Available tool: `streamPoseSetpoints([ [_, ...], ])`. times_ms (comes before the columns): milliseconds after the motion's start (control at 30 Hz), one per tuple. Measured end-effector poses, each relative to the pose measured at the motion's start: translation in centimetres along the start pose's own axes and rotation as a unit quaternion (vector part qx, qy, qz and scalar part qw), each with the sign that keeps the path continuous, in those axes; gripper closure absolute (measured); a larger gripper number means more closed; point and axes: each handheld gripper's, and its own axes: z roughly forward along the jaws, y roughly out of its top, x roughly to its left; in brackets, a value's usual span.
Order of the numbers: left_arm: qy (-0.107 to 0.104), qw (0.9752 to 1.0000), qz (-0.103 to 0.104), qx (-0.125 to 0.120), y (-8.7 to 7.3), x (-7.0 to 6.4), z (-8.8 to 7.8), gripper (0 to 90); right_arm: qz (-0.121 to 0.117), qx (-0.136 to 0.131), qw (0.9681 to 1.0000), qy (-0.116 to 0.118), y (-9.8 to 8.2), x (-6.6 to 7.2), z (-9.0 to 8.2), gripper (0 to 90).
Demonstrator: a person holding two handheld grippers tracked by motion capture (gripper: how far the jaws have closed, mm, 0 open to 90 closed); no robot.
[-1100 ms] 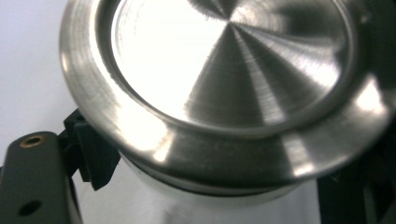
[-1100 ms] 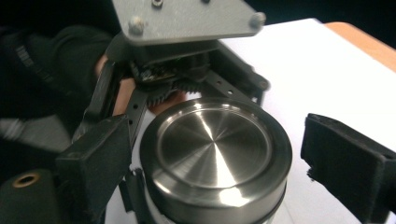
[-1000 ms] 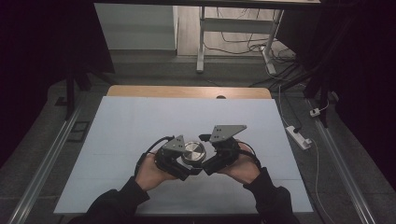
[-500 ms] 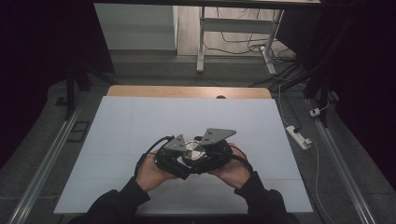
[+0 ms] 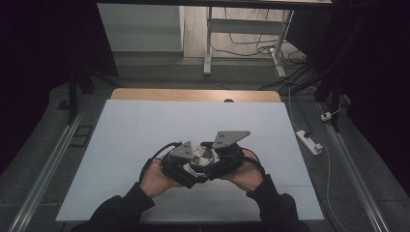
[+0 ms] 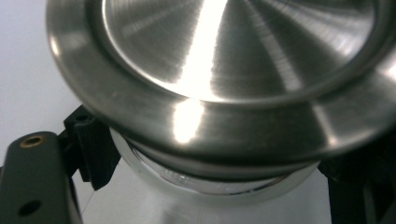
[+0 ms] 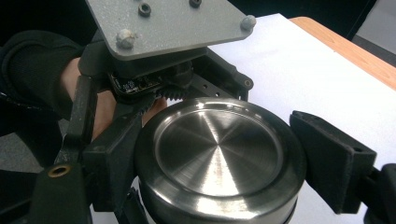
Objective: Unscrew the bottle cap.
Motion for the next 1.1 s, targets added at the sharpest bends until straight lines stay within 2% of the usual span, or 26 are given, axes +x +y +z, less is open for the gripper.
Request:
streamPoseSetpoints([
  [500,0.011,0.9998,-0.016,-0.003,-0.3,0.6,-0.1,15.6,0.005,-0.024,0.9996,-0.015,0.3,-0.1,-0.8,20.0],
  [1100,0.053,0.9977,-0.038,-0.016,-1.1,1.7,-0.9,15.7,0.007,-0.03,0.9991,-0.03,0.2,-0.4,-1.7,20.0],
])
